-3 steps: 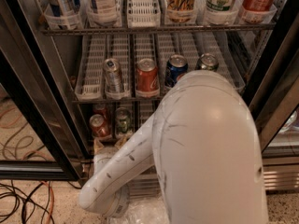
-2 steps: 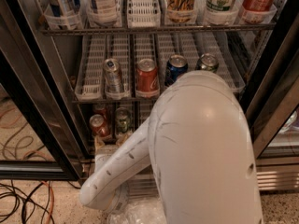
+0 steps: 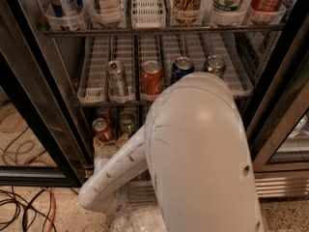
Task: Pick coke can from bottom shelf of fridge
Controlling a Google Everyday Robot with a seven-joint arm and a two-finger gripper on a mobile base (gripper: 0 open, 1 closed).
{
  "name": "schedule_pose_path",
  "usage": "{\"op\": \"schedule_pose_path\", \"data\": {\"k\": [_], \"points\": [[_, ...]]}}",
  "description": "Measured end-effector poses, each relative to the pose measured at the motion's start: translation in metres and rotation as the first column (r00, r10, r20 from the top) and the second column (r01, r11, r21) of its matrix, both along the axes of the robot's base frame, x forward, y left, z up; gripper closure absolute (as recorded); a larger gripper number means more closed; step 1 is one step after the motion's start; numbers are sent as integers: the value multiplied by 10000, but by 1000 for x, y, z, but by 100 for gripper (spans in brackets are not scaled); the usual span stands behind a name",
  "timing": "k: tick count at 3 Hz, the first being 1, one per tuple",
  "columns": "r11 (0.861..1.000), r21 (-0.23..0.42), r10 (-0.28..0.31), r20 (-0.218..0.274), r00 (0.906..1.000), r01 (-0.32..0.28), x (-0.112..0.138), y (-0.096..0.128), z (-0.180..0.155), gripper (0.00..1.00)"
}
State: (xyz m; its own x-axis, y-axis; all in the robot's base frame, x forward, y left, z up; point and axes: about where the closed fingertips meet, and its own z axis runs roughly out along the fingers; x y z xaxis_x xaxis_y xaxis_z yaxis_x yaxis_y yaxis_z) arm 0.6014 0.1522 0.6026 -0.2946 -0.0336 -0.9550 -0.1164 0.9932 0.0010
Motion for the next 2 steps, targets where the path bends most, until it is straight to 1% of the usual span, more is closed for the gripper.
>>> {"op": "schedule_pose_path", "data": {"k": [1,2], "points": [[9998,74,199,-5,9998,-199,9,9,0,28],[9996,94,272,67,9996,-273,14,13,1,28]]}}
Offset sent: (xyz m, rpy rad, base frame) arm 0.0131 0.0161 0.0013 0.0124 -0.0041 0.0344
